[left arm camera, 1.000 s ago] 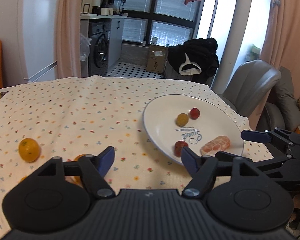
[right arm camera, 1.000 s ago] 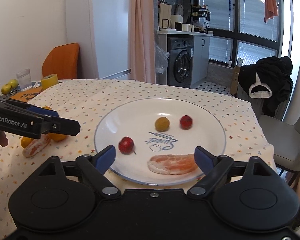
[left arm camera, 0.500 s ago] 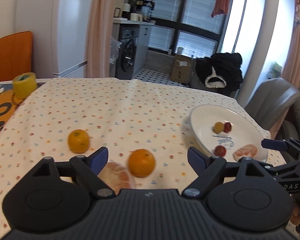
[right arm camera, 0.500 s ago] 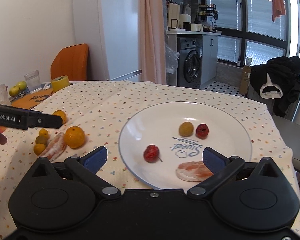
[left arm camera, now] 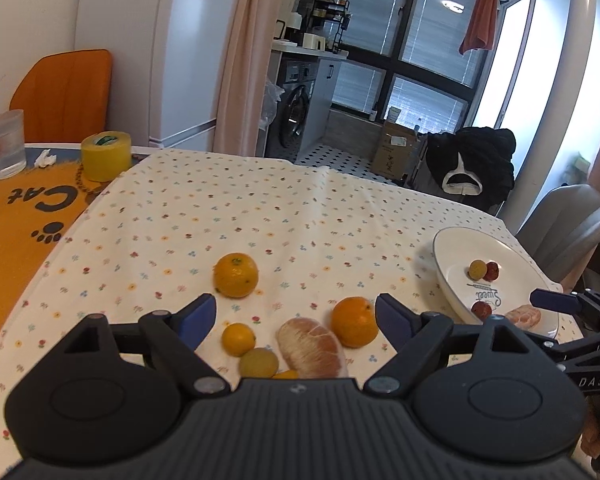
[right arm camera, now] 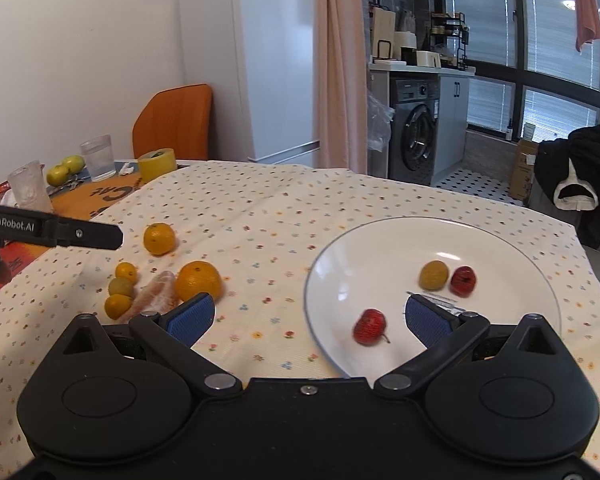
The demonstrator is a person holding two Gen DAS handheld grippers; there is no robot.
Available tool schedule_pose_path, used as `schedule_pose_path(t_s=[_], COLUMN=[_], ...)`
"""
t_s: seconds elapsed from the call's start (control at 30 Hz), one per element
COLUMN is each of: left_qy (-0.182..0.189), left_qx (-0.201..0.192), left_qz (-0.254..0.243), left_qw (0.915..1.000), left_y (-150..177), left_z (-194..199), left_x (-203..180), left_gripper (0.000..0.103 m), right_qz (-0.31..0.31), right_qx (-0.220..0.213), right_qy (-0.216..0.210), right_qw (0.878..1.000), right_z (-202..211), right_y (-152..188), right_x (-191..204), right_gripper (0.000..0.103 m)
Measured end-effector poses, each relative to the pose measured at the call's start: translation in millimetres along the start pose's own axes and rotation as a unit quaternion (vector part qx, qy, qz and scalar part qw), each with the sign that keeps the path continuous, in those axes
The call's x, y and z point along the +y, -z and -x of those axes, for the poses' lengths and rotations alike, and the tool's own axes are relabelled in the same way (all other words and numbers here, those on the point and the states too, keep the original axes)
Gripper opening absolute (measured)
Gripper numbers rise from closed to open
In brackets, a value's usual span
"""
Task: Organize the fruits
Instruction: 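Withdraw both open tools from the plate back toward the loose fruit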
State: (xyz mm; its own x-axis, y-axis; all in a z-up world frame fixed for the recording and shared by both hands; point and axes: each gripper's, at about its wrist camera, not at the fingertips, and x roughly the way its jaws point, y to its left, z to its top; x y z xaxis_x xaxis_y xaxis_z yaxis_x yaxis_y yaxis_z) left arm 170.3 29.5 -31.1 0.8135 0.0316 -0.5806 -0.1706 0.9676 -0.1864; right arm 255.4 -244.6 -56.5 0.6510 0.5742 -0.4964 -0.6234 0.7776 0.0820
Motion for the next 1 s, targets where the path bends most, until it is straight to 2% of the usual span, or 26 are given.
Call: schedule_pose_path(t_s=[0.13,0.27,0.43,0.57,0.8,1.0], left_qy=[-0.008,-0.009,-0.006,-0.005,-0.006,0.001], left_qx=[0.003,0.006,0.018,0.025,0.029,0.035], left_qz=[0.002,0.0,0.004,0.006,0.012,0.018], left_qw=[1.0,0.9999,0.9998,0.9997,0.9995,0.9992], left_y=[7.4,14.7,25.8,33.7,41.5,45.8], left_z=[3.5,4.7,1.5,-1.4,-5.2,-10.9], left_x=[6.1,8.6,10.3,10.4,12.5,13.3], left_gripper=[0.082,0.074,0.067,0.065,0.063,0.046], right_qz=[0.002,0.003,0.01,0.01,0.025,0.032], right_qx=[-0.001,-0.009,-0.013,-0.015,-0.007,-0.002], right_qy=[-0.008,-0.009,-0.033,-0.065,-0.082,-0.094], right_qw=[1.0,1.0,0.999,0.998,0.996,0.995], right_z=[-1.9,-3.6,-6.3,-7.5,-10.0,-13.8], right_y=[-2.0,-4.1,-5.1,-4.6,-5.5,-4.3], right_x=[4.8,9.9,18.5,23.9,34.9,44.6], right_gripper=[0.103,0.103,0.103,0.103,0.102,0.103])
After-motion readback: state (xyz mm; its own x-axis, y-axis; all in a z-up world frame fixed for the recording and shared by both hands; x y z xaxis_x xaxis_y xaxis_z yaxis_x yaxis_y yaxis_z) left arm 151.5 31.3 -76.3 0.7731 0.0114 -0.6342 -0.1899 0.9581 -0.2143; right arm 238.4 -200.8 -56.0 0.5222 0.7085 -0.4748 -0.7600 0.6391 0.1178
